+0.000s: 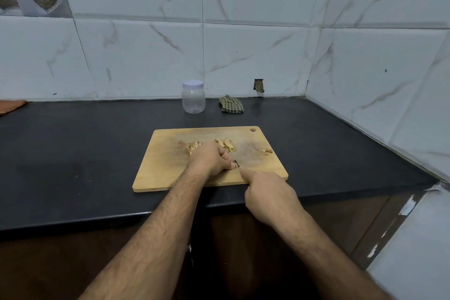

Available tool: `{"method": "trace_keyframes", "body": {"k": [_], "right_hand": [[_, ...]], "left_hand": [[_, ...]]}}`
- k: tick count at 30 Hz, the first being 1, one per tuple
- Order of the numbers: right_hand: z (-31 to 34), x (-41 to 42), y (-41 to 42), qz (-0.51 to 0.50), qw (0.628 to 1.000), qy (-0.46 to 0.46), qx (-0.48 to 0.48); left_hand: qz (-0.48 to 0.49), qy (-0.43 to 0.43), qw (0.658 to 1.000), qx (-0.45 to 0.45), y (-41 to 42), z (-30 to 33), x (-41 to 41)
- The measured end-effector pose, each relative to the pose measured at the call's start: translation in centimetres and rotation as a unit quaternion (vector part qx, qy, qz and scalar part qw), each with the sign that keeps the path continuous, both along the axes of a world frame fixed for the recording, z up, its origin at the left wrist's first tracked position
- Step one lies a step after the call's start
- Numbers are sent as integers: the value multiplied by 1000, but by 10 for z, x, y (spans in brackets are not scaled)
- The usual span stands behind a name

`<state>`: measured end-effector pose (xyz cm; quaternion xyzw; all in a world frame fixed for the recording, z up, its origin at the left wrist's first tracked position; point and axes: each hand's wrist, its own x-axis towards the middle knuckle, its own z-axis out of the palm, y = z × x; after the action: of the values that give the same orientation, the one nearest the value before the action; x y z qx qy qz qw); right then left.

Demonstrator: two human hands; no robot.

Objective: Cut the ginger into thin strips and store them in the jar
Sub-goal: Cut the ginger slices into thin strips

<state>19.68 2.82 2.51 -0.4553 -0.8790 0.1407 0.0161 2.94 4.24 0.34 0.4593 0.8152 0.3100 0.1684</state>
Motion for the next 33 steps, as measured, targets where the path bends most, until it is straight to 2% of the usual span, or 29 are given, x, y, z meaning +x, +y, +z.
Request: {"method": "trace_keyframes", "body": {"k": [6,16,33], "right_hand": [[0,11,-2,-17,1000,-4,-8],[-4,8,2,-7,999,53,-5],[-6,4,7,2,998,54,-18]], "left_hand": [[3,13,1000,0,-2,0,1],[-8,26,1000,8,2,-8,-6],[3,27,999,23,1,-7,-1]]}}
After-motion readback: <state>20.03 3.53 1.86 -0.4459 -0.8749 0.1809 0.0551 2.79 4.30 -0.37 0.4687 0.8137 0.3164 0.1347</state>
